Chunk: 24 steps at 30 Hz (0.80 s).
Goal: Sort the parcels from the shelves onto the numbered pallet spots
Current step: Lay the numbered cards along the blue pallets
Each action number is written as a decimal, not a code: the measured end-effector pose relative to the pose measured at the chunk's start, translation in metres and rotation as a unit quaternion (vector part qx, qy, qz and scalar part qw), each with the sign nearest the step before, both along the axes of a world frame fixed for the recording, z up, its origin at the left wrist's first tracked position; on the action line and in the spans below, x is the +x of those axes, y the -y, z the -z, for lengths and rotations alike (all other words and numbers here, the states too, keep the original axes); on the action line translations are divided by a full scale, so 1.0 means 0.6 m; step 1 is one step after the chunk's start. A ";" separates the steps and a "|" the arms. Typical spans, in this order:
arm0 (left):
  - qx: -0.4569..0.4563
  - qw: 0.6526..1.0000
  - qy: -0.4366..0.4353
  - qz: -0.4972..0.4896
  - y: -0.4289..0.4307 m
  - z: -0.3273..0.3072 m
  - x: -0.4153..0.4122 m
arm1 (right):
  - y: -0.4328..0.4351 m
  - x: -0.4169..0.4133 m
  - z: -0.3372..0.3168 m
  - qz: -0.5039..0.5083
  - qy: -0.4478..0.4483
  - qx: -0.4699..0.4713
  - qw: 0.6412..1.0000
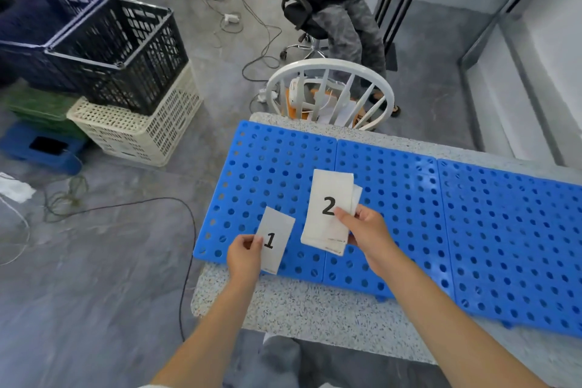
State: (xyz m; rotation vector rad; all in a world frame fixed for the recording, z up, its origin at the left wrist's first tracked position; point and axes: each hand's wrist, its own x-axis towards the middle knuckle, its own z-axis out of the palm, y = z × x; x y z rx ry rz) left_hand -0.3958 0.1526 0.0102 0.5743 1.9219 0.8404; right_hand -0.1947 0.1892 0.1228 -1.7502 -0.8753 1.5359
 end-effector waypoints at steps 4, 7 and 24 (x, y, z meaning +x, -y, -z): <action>-0.024 0.999 -0.010 -0.038 -0.001 0.016 0.011 | -0.004 -0.001 -0.001 0.010 -0.002 -0.004 1.000; -0.056 0.996 -0.052 -0.038 -0.002 0.027 0.019 | -0.003 -0.001 -0.004 0.000 -0.005 0.004 1.000; 0.299 0.744 -0.410 0.436 -0.059 -0.116 0.105 | 0.052 0.084 -0.012 0.009 0.081 0.080 0.993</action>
